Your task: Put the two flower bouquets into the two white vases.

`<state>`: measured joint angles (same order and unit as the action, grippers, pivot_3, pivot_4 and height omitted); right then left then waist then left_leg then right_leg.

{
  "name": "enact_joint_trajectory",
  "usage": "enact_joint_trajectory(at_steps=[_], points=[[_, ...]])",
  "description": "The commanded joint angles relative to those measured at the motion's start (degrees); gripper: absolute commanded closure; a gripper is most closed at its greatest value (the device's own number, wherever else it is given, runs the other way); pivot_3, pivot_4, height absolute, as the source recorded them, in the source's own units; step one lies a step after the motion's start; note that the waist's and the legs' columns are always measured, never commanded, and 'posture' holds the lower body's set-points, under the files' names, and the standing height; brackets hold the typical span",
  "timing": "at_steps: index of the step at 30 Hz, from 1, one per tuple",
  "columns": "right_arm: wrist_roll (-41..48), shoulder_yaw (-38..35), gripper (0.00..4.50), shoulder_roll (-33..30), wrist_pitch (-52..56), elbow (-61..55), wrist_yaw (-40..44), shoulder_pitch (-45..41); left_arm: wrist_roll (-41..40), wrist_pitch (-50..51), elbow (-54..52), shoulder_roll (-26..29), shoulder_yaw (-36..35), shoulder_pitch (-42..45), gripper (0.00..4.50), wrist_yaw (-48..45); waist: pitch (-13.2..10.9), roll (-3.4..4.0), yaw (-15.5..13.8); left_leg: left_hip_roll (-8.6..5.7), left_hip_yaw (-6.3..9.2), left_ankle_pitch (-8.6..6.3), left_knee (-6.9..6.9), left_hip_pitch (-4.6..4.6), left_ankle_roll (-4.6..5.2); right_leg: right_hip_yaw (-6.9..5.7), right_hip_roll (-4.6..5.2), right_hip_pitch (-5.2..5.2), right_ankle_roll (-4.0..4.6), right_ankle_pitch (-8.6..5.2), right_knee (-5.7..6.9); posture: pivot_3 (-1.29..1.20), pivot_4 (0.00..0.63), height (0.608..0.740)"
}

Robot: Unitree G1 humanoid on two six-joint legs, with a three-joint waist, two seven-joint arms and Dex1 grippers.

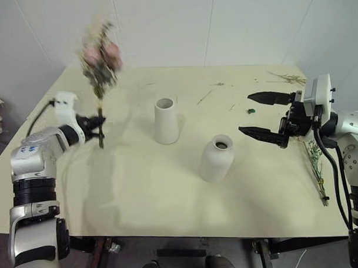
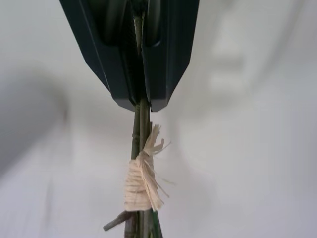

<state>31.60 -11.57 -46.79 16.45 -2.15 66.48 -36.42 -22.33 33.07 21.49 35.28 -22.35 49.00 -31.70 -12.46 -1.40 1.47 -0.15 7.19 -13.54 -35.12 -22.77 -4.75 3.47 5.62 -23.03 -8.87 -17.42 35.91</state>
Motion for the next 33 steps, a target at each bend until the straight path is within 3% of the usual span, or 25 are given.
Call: enact_joint_trajectory(at_steps=[1,7,20,26,33], points=[[0.6,-2.3,0.00,-1.3,-0.2,-1.6,-0.9,0.1,-7.7,-7.8,-3.2,-3.0,-4.0,3.6,4.46,-5.7,0.0,-0.01,0.0,0.00,-0.01,0.00,-0.04,-0.05,-0.03,0.00,0.00,-0.02,-0.03,0.02,-0.03,0.00,0.150,0.740],[0.4,-2.3,0.00,-1.0,-0.4,-1.9,-2.3,0.6,-14.2,-8.0,-0.4,-7.0,-1.7,9.2,4.46,-14.9,0.0,-0.01,0.1,-0.02,-0.02,-0.02,-0.07,-0.07,0.00,0.00,0.00,-0.02,-0.06,0.03,-0.04,0.00,0.150,0.740],[1.8,-5.2,0.00,-0.9,0.9,-7.6,-7.4,5.1,-7.7,-25.4,21.1,-13.7,5.2,17.6,4.46,-25.4,0.0,-0.01,0.1,-0.03,-0.03,-0.01,-0.11,-0.10,0.01,0.01,-0.03,-0.03,-0.11,0.06,-0.05,0.00,0.150,0.740],[2.6,-7.1,0.00,-1.1,2.1,-11.0,-9.7,7.9,-7.1,-32.6,29.9,-15.9,4.0,21.3,4.46,-26.2,0.0,-0.01,0.0,-0.03,-0.03,-0.02,-0.11,-0.23,0.02,0.01,-0.03,-0.18,-0.12,0.06,-0.03,0.00,0.150,0.740],[3.2,-8.3,0.00,-1.2,3.1,-13.4,-11.2,10.1,-7.7,-32.8,35.5,-15.5,2.0,26.5,4.46,-27.9,0.0,-0.01,0.2,-0.04,-0.03,-0.01,-0.11,-0.39,0.03,0.03,-0.03,-0.37,-0.13,0.07,0.01,0.00,0.150,0.740]])
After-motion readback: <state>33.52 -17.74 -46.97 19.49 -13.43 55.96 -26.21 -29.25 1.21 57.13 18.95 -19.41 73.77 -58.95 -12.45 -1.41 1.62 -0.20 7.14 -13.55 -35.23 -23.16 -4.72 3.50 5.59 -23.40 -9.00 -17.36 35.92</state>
